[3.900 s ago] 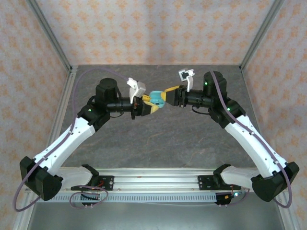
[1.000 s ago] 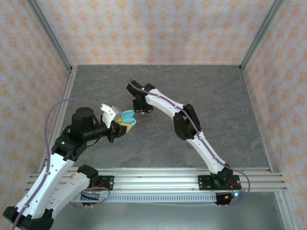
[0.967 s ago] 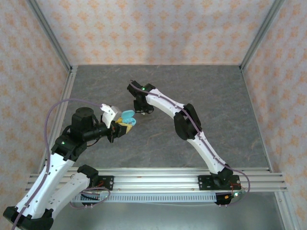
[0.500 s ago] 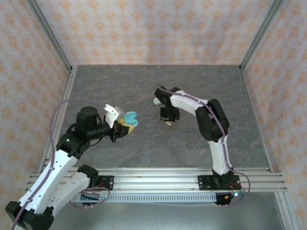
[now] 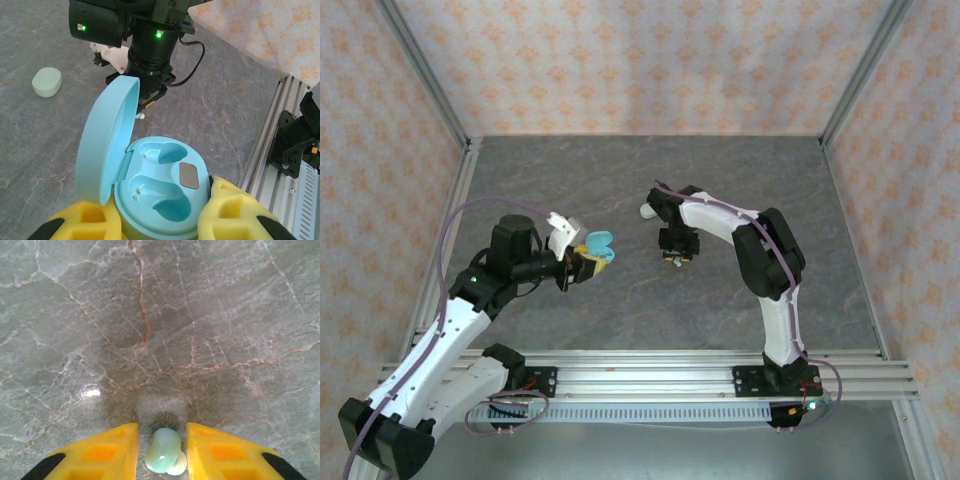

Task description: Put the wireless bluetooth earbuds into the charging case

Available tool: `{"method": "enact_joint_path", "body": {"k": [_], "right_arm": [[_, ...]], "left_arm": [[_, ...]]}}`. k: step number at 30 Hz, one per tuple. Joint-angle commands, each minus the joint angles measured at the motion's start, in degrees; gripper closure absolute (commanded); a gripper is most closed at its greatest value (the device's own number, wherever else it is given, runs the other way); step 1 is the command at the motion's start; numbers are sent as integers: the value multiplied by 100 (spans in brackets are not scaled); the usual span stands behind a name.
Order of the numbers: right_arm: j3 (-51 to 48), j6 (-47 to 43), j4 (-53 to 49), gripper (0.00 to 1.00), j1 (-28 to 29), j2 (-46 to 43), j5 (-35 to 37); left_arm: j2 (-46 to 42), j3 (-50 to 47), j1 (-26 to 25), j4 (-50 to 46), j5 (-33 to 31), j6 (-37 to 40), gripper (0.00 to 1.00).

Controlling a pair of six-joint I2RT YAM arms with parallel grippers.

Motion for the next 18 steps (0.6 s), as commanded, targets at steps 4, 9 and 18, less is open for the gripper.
{"method": "enact_joint_path", "body": {"k": [4,9,18], "right_arm": [[342,-167,-554,68,35,111,30],[313,-186,-602,68,42,145,15],[291,-188,-378,70,43,346,81]], "left_arm": [[-108,2,46,223,80,-38,87],[-62,0,46,258,62,-47,87],[-66,42,43,140,62,7,87]]}}
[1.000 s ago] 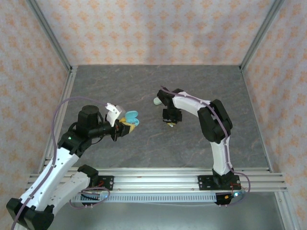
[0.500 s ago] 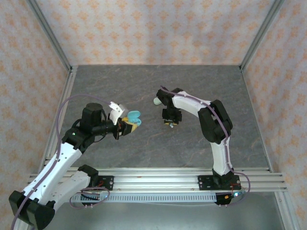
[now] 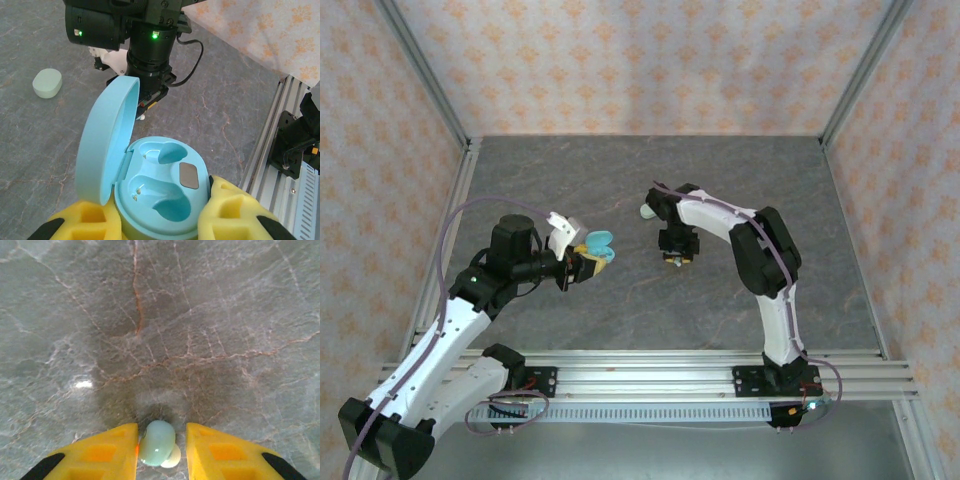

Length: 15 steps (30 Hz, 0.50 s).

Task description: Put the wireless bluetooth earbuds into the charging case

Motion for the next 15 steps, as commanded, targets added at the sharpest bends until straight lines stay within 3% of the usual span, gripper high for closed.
{"method": "enact_joint_path", "body": {"k": [1,15], "right_arm": [[77,-57,8,70,35,152,93],[-174,-73,278,85,22,-301,118]], "left_arm": [[-79,44,41,115,63,6,87],[-330,-394,37,1025,338,-174,87]]}}
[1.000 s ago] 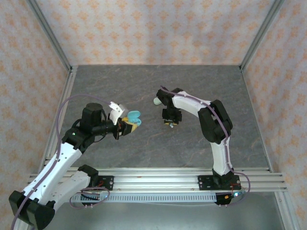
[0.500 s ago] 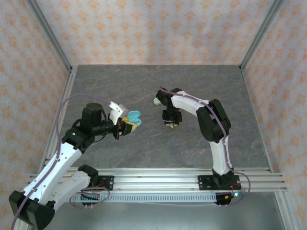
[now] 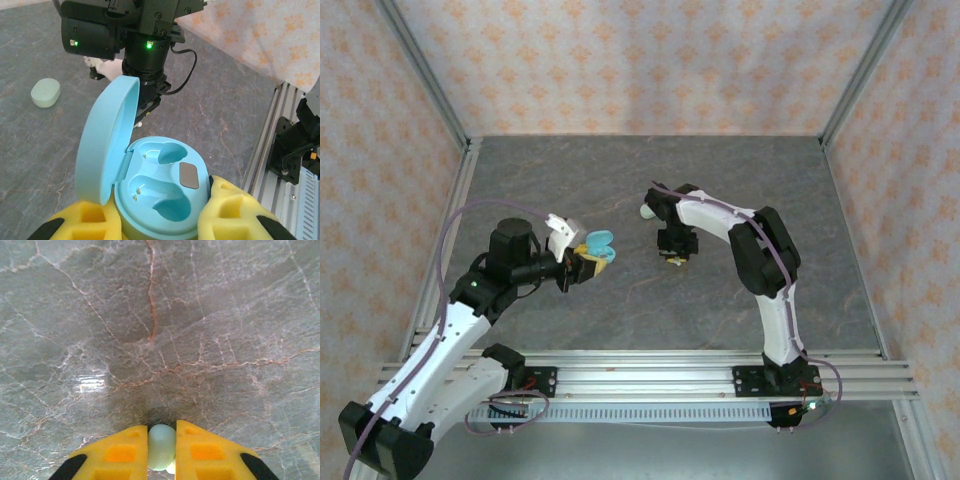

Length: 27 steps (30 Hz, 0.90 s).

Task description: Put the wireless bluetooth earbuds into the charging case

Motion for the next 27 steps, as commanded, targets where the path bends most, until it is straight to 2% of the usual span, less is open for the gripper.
{"method": "enact_joint_path", "body": {"k": [1,10,15,21,27], "right_arm": [[-192,17,175,85,7,-382,155],[-509,8,478,89,19,-2086,394],[-568,137,728,95,48,-3175,613],[-900,240,1699,91,129,-4393,271],[-1099,489,2450,90,517,-4910,-79]], "left_arm": [[-168,-134,41,672,270,-63,87],[-39,-148,24,1216,496,-60,86],[277,95,-28,1226,467,170,85],[605,27,-240,2132,292,216,87],[1190,224,-569,2676,118,261,88]]}}
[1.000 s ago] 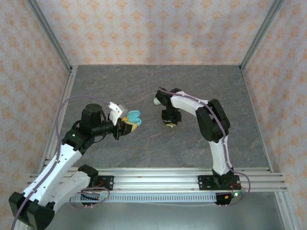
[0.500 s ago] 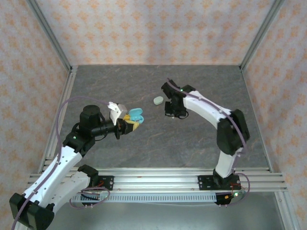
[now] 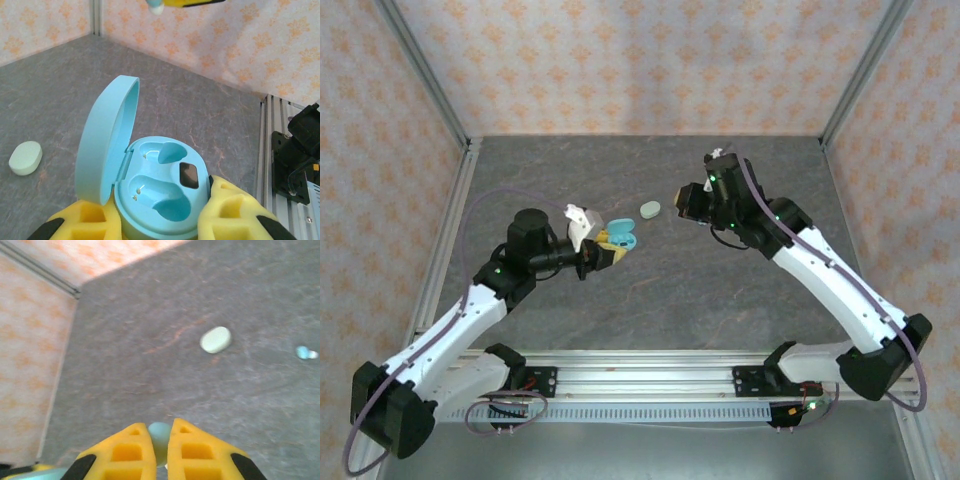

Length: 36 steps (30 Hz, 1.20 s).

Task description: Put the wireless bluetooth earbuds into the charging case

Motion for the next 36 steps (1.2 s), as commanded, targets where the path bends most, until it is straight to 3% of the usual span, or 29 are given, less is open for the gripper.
{"method": "enact_joint_path", "body": {"k": [1,16,36], "right_arm": [[-133,201,694,90,278,-144,-230],[-188,124,1452,90,1024,-233,-576],[-348,-60,1460,89,1118,166,-948]], "left_arm": [[268,354,-167,698,-142,139,89],[793,645,-391,1167,-310,89,93],[760,789,-452,1368,-380,-113,93]]}}
